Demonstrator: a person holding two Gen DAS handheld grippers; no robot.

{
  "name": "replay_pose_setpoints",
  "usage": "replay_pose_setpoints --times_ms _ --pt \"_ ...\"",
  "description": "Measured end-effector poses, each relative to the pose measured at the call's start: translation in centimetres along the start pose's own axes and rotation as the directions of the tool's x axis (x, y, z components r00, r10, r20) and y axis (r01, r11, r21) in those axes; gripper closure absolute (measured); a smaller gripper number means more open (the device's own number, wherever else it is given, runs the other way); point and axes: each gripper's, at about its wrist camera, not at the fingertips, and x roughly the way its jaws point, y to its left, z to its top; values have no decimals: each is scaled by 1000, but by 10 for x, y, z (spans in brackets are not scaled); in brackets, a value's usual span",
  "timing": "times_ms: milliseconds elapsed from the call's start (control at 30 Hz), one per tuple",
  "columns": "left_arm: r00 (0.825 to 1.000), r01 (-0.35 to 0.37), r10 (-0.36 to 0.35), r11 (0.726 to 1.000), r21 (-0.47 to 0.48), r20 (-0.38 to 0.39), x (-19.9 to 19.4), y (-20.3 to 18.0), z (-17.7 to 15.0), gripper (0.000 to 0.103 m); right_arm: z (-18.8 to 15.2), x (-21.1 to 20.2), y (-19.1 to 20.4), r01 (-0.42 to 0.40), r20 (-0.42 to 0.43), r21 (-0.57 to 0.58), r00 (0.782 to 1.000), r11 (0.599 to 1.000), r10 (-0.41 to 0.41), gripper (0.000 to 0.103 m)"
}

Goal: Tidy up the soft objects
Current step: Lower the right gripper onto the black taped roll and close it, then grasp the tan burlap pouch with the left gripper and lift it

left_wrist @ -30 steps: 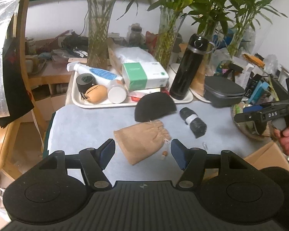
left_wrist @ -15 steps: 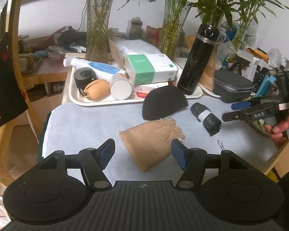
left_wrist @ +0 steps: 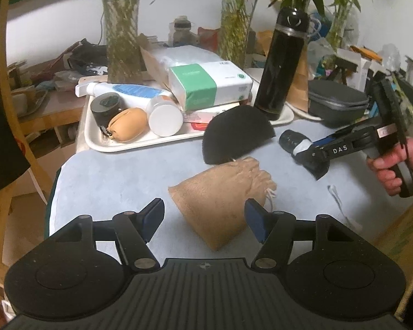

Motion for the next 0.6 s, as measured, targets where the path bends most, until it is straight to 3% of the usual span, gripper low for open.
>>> replay_pose_setpoints --times_ms 167,533,600 --pt "1000 0 0 998 58 -10 15 -9 -1 39 2 -2 6 20 -16 -28 1000 999 -21 56" --pt "999 20 -12 985 170 -53 41 -23 -11 39 13 -55 0 11 58 -5 998 1000 -11 56" --pt "997 52 -41 983 175 -68 46 -24 -12 39 14 -62 0 7 67 -2 998 1000 -7 56"
